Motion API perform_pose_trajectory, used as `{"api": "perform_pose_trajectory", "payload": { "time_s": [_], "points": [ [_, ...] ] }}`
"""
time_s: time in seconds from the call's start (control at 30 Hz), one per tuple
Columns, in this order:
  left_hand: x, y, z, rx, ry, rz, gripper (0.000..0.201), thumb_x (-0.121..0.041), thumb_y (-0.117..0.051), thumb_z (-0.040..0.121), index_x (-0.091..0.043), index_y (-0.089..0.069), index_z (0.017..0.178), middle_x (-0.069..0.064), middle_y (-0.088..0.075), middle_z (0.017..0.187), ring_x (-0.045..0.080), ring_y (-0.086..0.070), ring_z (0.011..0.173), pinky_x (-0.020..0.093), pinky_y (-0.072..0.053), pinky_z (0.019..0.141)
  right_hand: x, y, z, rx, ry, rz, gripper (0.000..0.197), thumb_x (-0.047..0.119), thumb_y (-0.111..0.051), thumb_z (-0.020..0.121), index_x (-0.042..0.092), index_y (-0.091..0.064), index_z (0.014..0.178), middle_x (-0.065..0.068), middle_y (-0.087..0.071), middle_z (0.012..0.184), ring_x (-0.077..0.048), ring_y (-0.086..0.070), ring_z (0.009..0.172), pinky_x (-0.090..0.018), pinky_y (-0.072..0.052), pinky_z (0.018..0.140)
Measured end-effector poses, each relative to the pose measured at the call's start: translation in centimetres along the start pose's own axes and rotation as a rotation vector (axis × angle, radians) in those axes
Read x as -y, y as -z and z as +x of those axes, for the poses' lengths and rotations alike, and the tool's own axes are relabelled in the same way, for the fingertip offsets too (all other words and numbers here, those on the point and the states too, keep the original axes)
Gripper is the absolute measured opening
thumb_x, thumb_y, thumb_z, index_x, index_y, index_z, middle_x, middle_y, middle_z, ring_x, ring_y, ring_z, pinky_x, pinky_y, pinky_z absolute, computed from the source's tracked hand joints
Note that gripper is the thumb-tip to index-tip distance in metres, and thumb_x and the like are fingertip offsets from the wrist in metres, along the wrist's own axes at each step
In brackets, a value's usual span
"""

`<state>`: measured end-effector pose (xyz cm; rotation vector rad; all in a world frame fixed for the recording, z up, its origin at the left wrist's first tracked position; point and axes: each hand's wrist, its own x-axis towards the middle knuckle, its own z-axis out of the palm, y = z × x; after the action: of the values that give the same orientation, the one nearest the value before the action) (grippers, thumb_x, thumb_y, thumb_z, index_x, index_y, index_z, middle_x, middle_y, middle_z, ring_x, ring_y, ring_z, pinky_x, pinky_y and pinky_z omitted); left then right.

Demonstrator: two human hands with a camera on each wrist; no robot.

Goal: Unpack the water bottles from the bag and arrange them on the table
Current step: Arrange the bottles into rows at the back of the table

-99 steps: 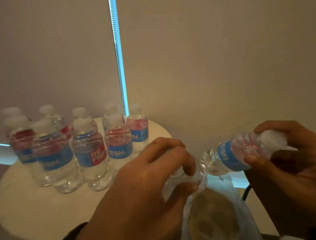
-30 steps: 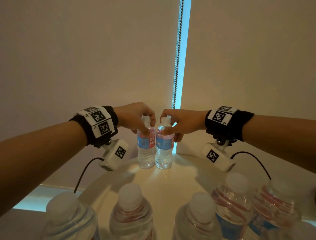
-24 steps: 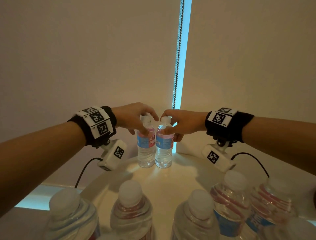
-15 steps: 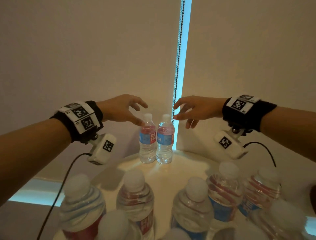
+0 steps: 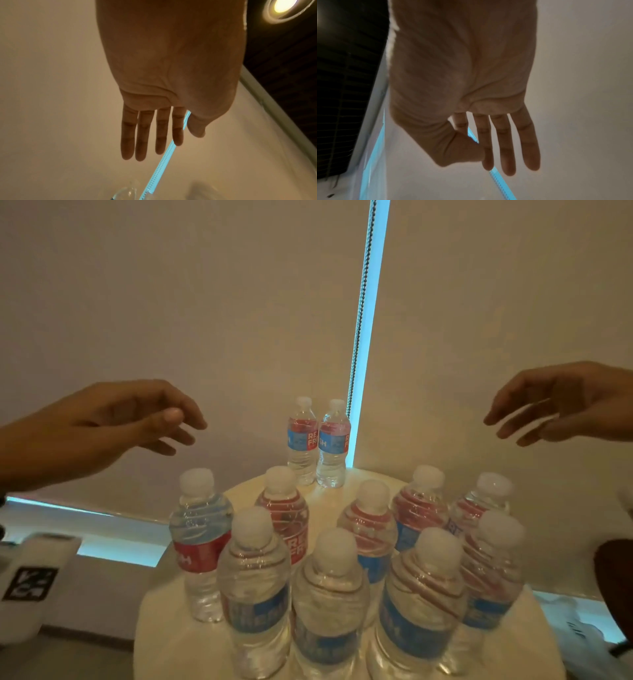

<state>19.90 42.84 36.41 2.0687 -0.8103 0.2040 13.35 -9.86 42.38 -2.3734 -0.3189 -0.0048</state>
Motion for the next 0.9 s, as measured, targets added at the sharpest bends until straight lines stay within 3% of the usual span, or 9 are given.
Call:
{"api": "perform_pose_trajectory", "payload": {
  "time_s": [0.07, 0.1, 0.23, 0.33, 0.47, 0.6, 0.73, 0.8, 0.9],
  "points": [
    [-0.1, -1.1, -2.4, -0.013, -0.01, -0.062, 0.054, -0.072, -0.063, 0.075, -0.032, -0.068, 0.112, -0.002, -0.071, 0.119, 0.025, -0.072, 0.104, 0.054, -0.057, 0.085, -0.4, -1.7, -1.9, 0.033, 0.028, 0.015, 0.064, -0.02, -0.074, 0.069, 0.031, -0.071, 0.107, -0.004, -0.072, 0.118, -0.032, -0.07, 0.105, -0.05, -0.06, 0.084],
    [0.0, -1.6, -3.5, -0.002, -0.013, -0.088, 0.056, -0.07, -0.066, 0.074, -0.034, -0.066, 0.117, -0.002, -0.069, 0.124, 0.025, -0.071, 0.107, 0.054, -0.057, 0.086, -0.4, -2.8, -2.8, 0.051, 0.032, 0.008, 0.07, -0.02, -0.072, 0.07, 0.035, -0.068, 0.113, 0.0, -0.071, 0.12, -0.028, -0.07, 0.106, -0.044, -0.061, 0.082],
    [0.3, -3.6, -5.9, 0.082, -0.011, -0.008, 0.057, -0.032, -0.081, 0.078, -0.043, -0.058, 0.129, -0.012, -0.063, 0.133, 0.011, -0.067, 0.114, 0.041, -0.058, 0.088, 0.2, -6.3, -4.9, 0.096, 0.076, -0.04, 0.082, 0.024, -0.087, 0.064, 0.052, -0.051, 0.132, 0.016, -0.061, 0.13, -0.017, -0.066, 0.115, -0.04, -0.06, 0.087],
    [0.1, -4.4, -6.1, 0.101, -0.001, 0.047, 0.063, -0.029, -0.085, 0.073, -0.042, -0.057, 0.129, -0.013, -0.063, 0.132, 0.008, -0.067, 0.113, 0.038, -0.059, 0.087, 0.3, -7.8, -5.3, 0.101, 0.096, -0.101, 0.086, 0.053, -0.086, 0.058, 0.058, -0.045, 0.134, 0.022, -0.057, 0.134, -0.014, -0.064, 0.118, -0.04, -0.059, 0.091],
    [-0.3, -5.0, -5.8, 0.092, -0.008, 0.063, 0.073, -0.018, -0.09, 0.06, -0.047, -0.059, 0.12, -0.014, -0.066, 0.125, 0.008, -0.069, 0.106, 0.029, -0.061, 0.082, 0.0, -9.6, -5.5, 0.083, 0.163, -0.145, 0.076, 0.039, -0.085, 0.064, 0.058, -0.049, 0.129, 0.029, -0.055, 0.133, -0.01, -0.065, 0.115, -0.036, -0.059, 0.09],
    [-0.4, -5.5, -5.5, 0.08, -0.041, 0.097, 0.072, -0.017, -0.091, 0.055, -0.05, -0.062, 0.112, -0.016, -0.069, 0.116, 0.005, -0.07, 0.101, 0.025, -0.062, 0.073, -0.4, -10.6, -5.5, 0.03, 0.193, -0.151, 0.061, 0.025, -0.085, 0.072, 0.048, -0.055, 0.12, 0.021, -0.06, 0.125, -0.016, -0.069, 0.103, -0.04, -0.061, 0.082],
    [-0.3, -5.1, -4.6, 0.048, -0.057, 0.055, 0.066, -0.009, -0.092, 0.052, -0.037, -0.067, 0.106, -0.006, -0.07, 0.108, 0.014, -0.071, 0.095, 0.033, -0.064, 0.066, -0.3, -10.2, -5.3, 0.018, 0.193, -0.14, 0.053, 0.024, -0.084, 0.071, 0.042, -0.058, 0.114, 0.015, -0.066, 0.113, -0.013, -0.07, 0.092, -0.034, -0.061, 0.074],
    [-0.2, -4.5, -3.4, 0.052, -0.054, 0.038, 0.065, -0.014, -0.093, 0.052, -0.03, -0.066, 0.109, -0.002, -0.07, 0.107, 0.018, -0.071, 0.095, 0.042, -0.064, 0.064, 0.1, -9.7, -4.8, 0.027, 0.18, -0.129, 0.052, 0.031, -0.083, 0.069, 0.039, -0.058, 0.114, 0.012, -0.066, 0.113, -0.015, -0.071, 0.094, -0.033, -0.061, 0.074],
    [-0.6, -3.9, -0.7, 0.051, -0.093, 0.051, 0.068, -0.03, -0.096, 0.052, -0.025, -0.065, 0.113, 0.002, -0.069, 0.108, 0.024, -0.07, 0.095, 0.05, -0.063, 0.064, 0.4, -8.4, -3.5, -0.011, 0.172, -0.178, 0.054, 0.033, -0.083, 0.069, 0.033, -0.057, 0.117, 0.008, -0.063, 0.114, -0.023, -0.07, 0.097, -0.041, -0.062, 0.076]
  ]
}}
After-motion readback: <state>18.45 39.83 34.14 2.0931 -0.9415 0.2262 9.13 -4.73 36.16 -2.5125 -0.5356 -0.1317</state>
